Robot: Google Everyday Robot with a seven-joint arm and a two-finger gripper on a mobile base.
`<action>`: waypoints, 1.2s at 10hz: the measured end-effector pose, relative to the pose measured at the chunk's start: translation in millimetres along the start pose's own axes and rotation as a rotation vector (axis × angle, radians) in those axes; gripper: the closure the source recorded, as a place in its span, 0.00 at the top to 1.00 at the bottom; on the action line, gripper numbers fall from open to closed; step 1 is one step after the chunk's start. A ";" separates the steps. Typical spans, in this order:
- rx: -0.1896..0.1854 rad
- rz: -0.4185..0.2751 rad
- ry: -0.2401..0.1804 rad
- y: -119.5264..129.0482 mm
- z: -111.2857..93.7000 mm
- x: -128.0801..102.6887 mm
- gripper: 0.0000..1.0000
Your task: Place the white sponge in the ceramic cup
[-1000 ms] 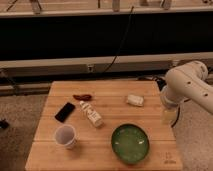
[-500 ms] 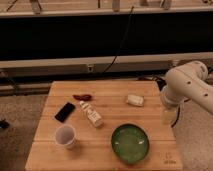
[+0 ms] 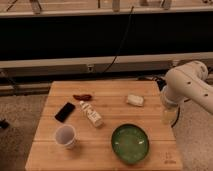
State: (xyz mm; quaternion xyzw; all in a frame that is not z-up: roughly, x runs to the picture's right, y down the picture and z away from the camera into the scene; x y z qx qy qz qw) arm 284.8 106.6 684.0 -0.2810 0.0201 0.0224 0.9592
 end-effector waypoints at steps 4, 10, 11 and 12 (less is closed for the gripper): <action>0.000 0.000 0.000 0.0 0.0 -0.1 0.80; -0.005 -0.018 0.007 -46.4 22.1 -32.1 0.80; -0.008 -0.021 0.007 -47.5 24.7 -35.3 0.80; -0.010 -0.018 0.007 -51.1 29.0 -35.1 0.80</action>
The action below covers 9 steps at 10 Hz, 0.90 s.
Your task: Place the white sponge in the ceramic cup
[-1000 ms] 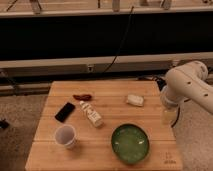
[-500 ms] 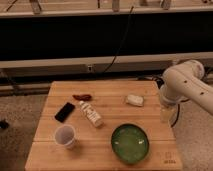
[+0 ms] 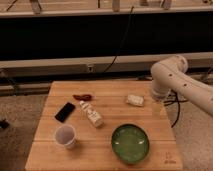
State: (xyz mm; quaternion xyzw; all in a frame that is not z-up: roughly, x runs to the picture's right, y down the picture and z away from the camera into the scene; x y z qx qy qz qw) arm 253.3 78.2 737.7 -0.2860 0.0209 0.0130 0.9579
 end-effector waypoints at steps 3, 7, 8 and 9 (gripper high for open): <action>-0.003 -0.002 -0.007 -27.6 17.3 -11.8 0.80; -0.013 -0.005 -0.017 -41.7 31.3 -15.6 0.80; -0.021 -0.006 -0.019 -42.4 35.5 -14.5 0.80; -0.030 -0.010 -0.027 -45.6 40.9 -16.2 0.80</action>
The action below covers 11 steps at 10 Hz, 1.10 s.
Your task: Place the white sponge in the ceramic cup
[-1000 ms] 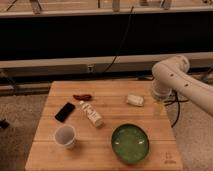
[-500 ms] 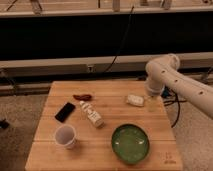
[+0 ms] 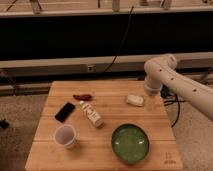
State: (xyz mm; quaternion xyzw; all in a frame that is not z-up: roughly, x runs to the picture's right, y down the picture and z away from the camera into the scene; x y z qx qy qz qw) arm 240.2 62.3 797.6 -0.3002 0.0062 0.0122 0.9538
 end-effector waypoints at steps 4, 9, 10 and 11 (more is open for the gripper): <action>-0.024 -0.015 -0.021 -15.7 19.7 -5.0 0.80; -0.046 -0.025 -0.024 -23.3 45.8 -8.6 0.80; -0.044 -0.026 -0.024 -27.2 48.1 -8.8 0.80; -0.045 -0.030 -0.027 -29.6 49.4 -11.4 0.80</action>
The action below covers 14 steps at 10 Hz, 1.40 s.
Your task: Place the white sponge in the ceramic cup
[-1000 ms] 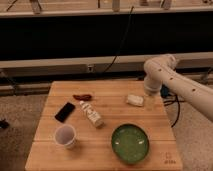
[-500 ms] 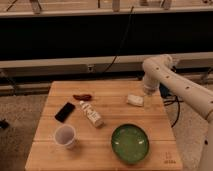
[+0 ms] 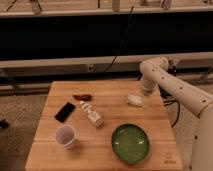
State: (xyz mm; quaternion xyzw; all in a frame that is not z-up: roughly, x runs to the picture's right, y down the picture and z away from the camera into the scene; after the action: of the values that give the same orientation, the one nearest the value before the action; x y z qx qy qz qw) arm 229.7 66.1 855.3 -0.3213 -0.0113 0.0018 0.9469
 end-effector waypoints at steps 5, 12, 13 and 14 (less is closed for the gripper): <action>-0.015 -0.011 -0.006 -7.4 28.0 -4.5 0.80; -0.029 -0.031 0.000 -20.2 46.5 -11.0 0.80; -0.031 -0.037 0.001 -21.7 48.3 -11.8 0.80; -0.032 -0.047 0.000 -23.3 50.1 -13.5 0.80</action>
State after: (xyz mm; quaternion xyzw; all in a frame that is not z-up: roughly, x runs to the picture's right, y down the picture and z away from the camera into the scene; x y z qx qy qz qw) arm 215.0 77.9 908.9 -0.3358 -0.0187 -0.0204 0.9415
